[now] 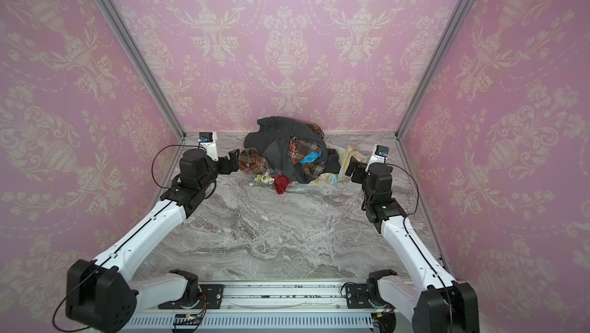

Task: Pick out a specific cloth from the pile
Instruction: 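Reach both grippers forward into the clothes pile, then close the right gripper on the turquoise shirt while the left gripper presses the pile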

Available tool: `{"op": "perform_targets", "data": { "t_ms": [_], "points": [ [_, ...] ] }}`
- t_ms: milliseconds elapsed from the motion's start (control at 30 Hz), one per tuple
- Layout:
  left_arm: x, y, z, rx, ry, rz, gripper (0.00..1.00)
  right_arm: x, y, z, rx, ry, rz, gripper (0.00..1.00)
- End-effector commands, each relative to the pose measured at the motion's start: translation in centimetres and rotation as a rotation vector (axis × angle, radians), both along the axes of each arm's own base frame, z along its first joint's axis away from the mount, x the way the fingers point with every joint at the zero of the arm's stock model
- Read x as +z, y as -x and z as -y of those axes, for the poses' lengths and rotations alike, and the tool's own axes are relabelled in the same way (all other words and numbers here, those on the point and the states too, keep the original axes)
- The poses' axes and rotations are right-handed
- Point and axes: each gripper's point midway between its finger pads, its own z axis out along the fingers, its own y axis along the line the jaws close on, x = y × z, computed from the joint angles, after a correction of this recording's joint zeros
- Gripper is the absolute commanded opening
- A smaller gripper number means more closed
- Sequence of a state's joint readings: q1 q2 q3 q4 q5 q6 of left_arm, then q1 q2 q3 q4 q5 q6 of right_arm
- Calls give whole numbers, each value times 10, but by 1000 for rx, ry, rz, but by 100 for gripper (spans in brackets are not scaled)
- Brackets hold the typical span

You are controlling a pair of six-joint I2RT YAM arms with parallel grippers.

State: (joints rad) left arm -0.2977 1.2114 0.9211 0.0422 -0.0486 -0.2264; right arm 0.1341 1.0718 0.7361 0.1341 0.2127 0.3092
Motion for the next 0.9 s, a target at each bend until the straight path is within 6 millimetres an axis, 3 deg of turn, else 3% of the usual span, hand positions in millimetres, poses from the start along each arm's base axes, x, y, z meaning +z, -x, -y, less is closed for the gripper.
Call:
{"op": "perform_targets", "data": {
  "t_ms": [0, 167, 400, 633, 867],
  "points": [
    [-40, 26, 26, -57, 38, -199, 91, -15, -3, -24, 78, -105, -96, 97],
    [-66, 42, 55, -105, 1, -340, 88, -31, -18, -62, 172, -242, -180, 91],
    [-66, 64, 105, -340, -248, -362, 90, -55, -45, -111, 246, -480, -261, 70],
    [-69, 75, 120, -513, -402, -360, 91, -71, -67, -138, 286, -619, -297, 63],
    [-73, 97, 133, -649, -344, -286, 92, -81, -85, -159, 320, -693, -332, 61]
  ]
}}
